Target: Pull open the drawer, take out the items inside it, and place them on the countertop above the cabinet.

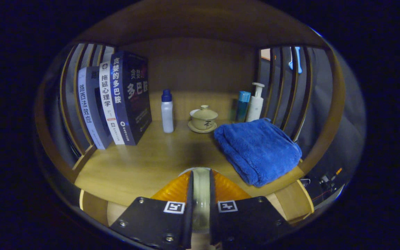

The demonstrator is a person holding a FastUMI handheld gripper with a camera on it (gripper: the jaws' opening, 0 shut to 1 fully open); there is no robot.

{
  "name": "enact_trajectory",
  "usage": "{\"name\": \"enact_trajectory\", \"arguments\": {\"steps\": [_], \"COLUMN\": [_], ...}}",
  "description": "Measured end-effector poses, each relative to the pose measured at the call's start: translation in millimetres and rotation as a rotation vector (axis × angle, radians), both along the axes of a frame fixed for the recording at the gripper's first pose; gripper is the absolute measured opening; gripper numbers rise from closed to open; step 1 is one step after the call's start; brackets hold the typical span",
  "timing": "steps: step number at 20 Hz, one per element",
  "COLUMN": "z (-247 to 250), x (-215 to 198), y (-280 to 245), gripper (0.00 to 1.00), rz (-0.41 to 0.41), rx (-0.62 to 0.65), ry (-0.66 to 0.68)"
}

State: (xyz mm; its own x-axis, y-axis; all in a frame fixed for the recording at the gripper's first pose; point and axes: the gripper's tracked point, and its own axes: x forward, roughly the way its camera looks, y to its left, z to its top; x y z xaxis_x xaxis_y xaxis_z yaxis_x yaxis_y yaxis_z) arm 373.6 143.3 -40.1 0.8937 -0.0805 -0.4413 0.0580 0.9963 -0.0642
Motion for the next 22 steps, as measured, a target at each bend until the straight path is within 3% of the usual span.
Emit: {"name": "enact_trajectory", "arguments": {"steps": [9,22], "z": [-3,-3], "x": [40,84], "y": [-9,-9], "gripper": [0.2,0.21], "rz": [-0.026,0.036], "rx": [0.014,0.117], "ry": [-0.025,-0.1]}}
